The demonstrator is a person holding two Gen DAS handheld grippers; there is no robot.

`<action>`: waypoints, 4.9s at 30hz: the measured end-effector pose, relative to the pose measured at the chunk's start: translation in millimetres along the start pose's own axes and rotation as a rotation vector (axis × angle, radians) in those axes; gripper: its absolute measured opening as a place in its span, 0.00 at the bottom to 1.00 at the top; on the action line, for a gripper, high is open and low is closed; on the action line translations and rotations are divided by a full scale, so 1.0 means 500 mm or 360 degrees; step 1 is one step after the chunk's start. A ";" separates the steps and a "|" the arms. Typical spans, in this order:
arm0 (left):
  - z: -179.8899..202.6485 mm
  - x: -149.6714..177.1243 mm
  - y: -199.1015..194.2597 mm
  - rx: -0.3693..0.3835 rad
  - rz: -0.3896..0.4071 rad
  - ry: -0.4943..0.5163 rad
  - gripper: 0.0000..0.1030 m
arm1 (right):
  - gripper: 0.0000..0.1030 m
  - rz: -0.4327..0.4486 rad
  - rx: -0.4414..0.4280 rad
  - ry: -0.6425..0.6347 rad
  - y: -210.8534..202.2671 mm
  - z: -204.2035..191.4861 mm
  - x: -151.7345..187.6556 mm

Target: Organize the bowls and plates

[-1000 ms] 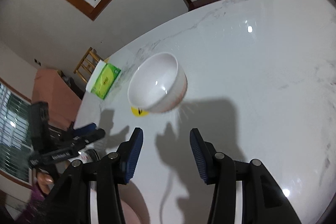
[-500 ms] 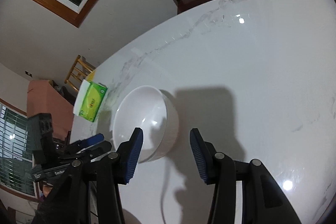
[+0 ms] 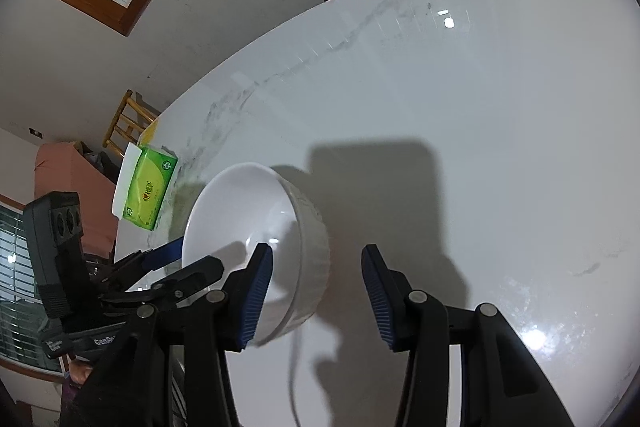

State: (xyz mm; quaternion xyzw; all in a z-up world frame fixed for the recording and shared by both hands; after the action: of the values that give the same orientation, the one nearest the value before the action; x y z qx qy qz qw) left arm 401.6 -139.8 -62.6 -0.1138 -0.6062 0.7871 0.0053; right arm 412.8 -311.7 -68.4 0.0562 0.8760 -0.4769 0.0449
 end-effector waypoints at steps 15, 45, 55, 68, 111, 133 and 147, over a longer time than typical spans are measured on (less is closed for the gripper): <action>0.091 0.078 -0.092 -0.0108 -0.0008 0.0167 0.11 | 0.16 -0.0051 -0.0137 -0.0045 -0.086 -0.051 0.084; 0.145 0.522 -0.324 0.0082 0.0155 0.0022 0.12 | 0.17 -0.0066 -0.0237 -0.0196 -0.222 -0.170 0.552; 0.136 0.583 -0.289 0.0114 0.0119 -0.0016 0.12 | 0.17 -0.0102 -0.0229 -0.0164 -0.195 -0.158 0.599; 0.132 0.596 -0.272 0.0112 0.0096 -0.0019 0.12 | 0.17 -0.0123 -0.0220 -0.0149 -0.180 -0.154 0.606; 0.112 0.570 -0.225 0.0127 0.0015 -0.0075 0.13 | 0.17 -0.0159 -0.0159 -0.0138 -0.155 -0.142 0.584; 0.106 0.566 -0.223 0.0105 0.0037 -0.0076 0.21 | 0.21 -0.0136 0.0070 -0.0295 -0.131 -0.160 0.575; 0.095 0.575 -0.255 0.0058 0.0141 -0.0050 0.44 | 0.24 0.0226 0.0137 -0.0510 -0.198 -0.192 0.579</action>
State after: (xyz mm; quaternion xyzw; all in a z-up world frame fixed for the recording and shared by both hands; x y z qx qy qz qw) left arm 96.5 -109.3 21.1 -0.1280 -0.5861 0.7992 -0.0368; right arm 110.1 -268.3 27.4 0.0430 0.8303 -0.5123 0.2151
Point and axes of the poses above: each gripper's, at about its wrist camera, not at the fingertips, and y roughly the way its jaws point, z to its right, x to its underside, the point moved 6 cm from there along y, roughly the way its jaws point, and after that the axes turned 11 degrees about -z, right-handed, at the moved point
